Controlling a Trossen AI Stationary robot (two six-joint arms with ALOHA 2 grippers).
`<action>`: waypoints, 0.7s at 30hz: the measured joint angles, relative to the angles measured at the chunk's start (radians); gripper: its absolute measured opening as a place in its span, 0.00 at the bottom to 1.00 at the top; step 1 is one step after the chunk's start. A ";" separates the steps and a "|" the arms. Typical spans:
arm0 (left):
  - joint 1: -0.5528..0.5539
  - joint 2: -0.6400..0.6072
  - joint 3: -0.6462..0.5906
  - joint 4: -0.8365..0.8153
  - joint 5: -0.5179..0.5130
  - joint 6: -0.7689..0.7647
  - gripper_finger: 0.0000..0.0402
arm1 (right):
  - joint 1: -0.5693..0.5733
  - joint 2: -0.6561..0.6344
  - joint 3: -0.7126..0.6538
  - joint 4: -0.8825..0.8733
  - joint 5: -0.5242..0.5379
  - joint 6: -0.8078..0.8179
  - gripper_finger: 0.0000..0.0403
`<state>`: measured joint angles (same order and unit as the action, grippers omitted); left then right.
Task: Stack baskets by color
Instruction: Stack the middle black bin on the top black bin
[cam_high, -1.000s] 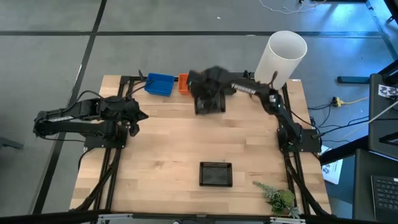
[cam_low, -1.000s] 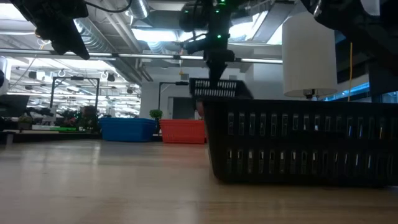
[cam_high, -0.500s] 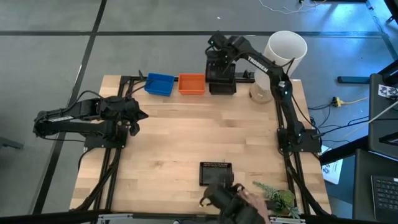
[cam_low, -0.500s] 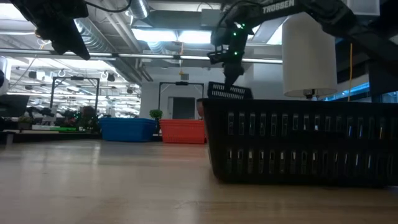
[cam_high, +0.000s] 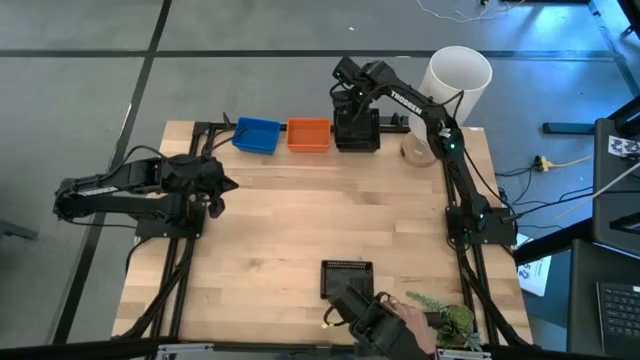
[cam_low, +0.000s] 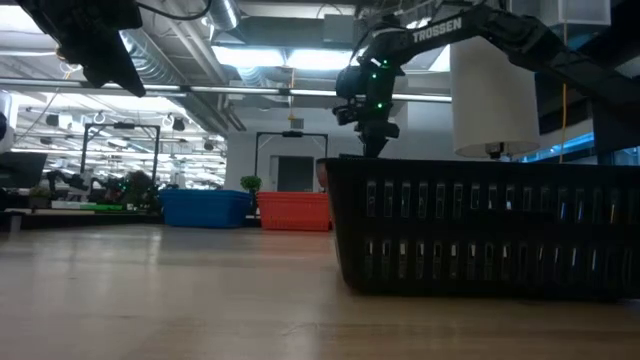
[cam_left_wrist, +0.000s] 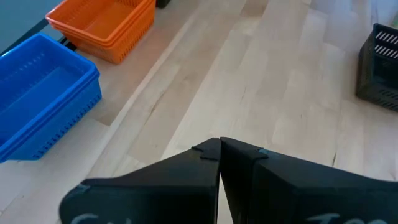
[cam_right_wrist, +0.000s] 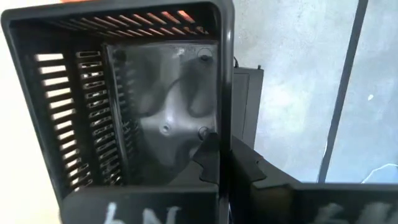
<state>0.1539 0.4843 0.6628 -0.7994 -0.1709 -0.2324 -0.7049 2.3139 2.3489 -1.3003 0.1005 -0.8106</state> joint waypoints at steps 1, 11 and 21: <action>0.000 0.000 0.000 0.000 0.000 -0.001 0.00 | -0.005 0.001 0.000 -0.001 0.000 -0.003 0.00; 0.000 0.000 0.000 0.000 0.000 -0.001 0.00 | -0.033 0.008 0.000 -0.049 -0.081 0.024 0.00; 0.000 0.000 0.000 0.000 0.000 -0.001 0.00 | -0.033 0.015 0.000 -0.067 -0.105 0.029 0.00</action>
<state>0.1539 0.4843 0.6628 -0.7994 -0.1708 -0.2329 -0.7376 2.3284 2.3486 -1.3672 -0.0041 -0.7817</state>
